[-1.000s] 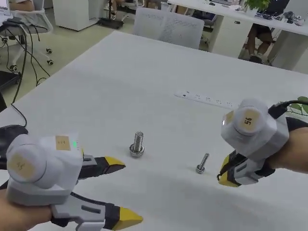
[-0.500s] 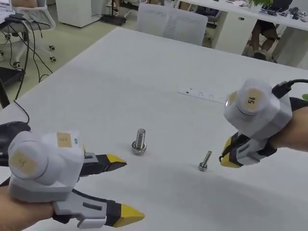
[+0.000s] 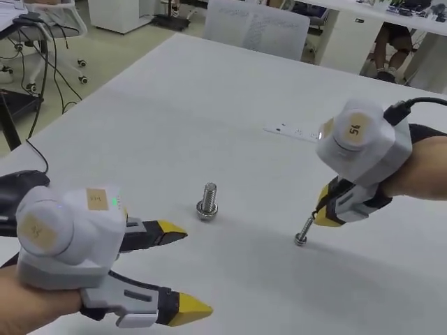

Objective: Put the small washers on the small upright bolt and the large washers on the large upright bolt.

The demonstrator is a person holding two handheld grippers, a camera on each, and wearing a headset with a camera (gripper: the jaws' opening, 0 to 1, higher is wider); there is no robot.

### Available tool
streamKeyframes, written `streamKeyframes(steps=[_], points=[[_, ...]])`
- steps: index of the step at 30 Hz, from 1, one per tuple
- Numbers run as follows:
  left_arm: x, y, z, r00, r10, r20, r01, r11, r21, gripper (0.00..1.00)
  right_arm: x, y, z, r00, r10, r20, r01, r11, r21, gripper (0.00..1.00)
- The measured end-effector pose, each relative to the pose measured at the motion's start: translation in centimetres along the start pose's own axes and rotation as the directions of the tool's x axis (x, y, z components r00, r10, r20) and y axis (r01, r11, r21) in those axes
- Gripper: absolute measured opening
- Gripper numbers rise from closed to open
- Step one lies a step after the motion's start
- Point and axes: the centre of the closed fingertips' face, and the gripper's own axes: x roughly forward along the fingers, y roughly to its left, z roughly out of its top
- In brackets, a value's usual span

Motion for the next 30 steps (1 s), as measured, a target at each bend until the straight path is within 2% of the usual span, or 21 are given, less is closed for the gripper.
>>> streamKeyframes(steps=[25,30], points=[[0.3,0.0,-0.6,1.0,0.0,-0.003,-0.001,1.0,-0.018,0.64,1.8,-0.2,-0.4,0.999,0.039,-0.023,-0.039,0.999,0.003,0.13],[0.3,0.0,-0.6,1.0,0.001,-0.004,-0.001,1.0,-0.021,0.64,2.7,0.0,-0.8,0.998,0.054,-0.034,-0.053,0.999,0.01,0.13]])
